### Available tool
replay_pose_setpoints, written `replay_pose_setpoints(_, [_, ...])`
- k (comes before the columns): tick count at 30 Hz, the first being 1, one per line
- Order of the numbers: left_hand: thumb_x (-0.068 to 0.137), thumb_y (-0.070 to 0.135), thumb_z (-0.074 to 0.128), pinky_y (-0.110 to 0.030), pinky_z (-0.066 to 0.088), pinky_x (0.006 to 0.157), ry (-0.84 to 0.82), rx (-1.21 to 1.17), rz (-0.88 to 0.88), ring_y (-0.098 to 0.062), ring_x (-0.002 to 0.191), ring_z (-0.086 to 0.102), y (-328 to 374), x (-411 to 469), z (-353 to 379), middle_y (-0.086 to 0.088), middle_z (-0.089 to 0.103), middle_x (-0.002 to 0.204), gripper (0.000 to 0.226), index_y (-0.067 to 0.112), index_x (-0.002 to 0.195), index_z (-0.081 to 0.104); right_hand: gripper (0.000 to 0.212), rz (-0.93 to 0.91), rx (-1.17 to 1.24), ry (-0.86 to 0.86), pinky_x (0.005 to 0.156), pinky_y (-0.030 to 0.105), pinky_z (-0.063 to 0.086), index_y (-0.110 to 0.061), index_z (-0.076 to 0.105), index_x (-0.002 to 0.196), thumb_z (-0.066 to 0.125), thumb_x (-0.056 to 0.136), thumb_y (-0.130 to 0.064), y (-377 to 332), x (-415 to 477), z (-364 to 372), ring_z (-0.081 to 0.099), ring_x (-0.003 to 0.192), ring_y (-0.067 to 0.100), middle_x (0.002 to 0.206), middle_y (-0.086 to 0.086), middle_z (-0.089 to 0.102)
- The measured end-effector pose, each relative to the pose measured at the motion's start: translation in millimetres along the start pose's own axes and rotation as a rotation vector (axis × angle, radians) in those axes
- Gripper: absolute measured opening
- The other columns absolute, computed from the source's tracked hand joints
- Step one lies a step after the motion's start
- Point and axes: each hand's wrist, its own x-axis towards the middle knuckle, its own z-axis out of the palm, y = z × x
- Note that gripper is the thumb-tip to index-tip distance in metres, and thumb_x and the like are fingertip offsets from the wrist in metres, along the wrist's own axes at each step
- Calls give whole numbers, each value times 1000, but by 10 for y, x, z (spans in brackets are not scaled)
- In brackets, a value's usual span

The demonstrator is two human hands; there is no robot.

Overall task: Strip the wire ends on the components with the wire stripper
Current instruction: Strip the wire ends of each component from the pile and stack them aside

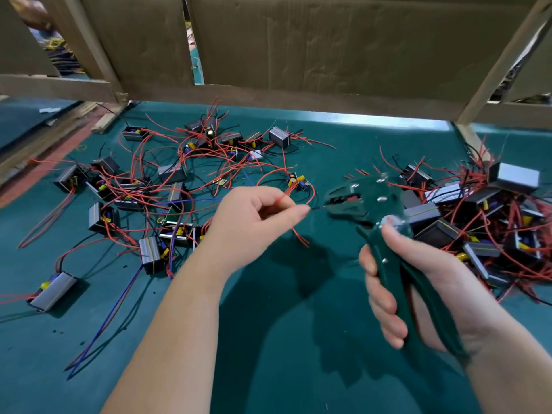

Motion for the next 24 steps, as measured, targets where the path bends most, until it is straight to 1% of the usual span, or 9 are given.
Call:
replay_pose_setpoints(4, [77,37,69,-23,38,57,203,-71,-59,-8,58,46,-57,56,-236,-5,60,60,20,18,72,69,44,-161,57,74,34,27,38,-13,58,65,56,74,-55,-147,-48,-104,37,30,19,49,7,39])
replay_pose_setpoints(8, [82,39,61,-22,40,61,129,-52,-56,-8,64,48,-29,40,-172,-12,65,71,22,21,77,73,41,-123,73,27,40,30,43,-13,60,69,65,69,-53,-73,-35,-88,42,35,24,53,10,44])
replay_pose_setpoints(10, [88,39,53,-22,33,53,66,-94,-73,-13,57,37,-6,28,-104,-2,54,59,35,10,88,73,43,-95,72,-44,43,35,46,-12,62,74,75,64,-51,-14,-12,-46,47,40,26,56,12,48])
replay_pose_setpoints(12, [92,33,43,-22,28,51,31,-164,-92,-17,56,31,-32,40,-83,13,58,64,48,-9,98,65,47,-78,65,-68,47,38,48,-11,62,76,80,59,-51,16,5,-22,49,43,27,59,15,50])
replay_pose_setpoints(13, [92,30,40,-21,28,51,22,-157,-79,-15,55,31,-32,39,-73,16,60,70,46,-9,102,64,48,-74,66,-65,48,38,48,-11,62,77,81,60,-51,25,10,-22,50,45,28,60,15,51])
replay_pose_setpoints(16, [96,25,43,-18,34,57,10,0,37,-4,55,40,-6,22,-41,7,49,74,26,31,108,65,38,-62,79,-35,47,40,47,-10,62,76,67,73,-48,37,25,-9,50,46,30,61,16,50])
replay_pose_setpoints(17, [97,21,46,-16,36,58,22,13,58,-2,54,44,-3,20,-34,7,49,72,25,36,108,63,35,-57,84,-24,47,41,47,-10,62,76,63,74,-46,40,29,-11,50,46,30,61,17,50])
replay_pose_setpoints(21, [94,6,56,-16,48,56,67,-198,-32,-7,50,57,37,18,5,7,66,66,18,22,92,65,43,-65,115,-63,51,45,50,-9,64,80,81,61,-43,48,48,-16,54,51,34,65,20,53])
replay_pose_setpoints(24, [88,9,58,-20,49,52,19,-385,-93,-14,47,59,93,2,49,-4,68,61,4,12,86,60,53,-69,131,-68,60,50,52,-6,65,85,87,49,-38,72,77,-26,57,60,37,73,24,55])
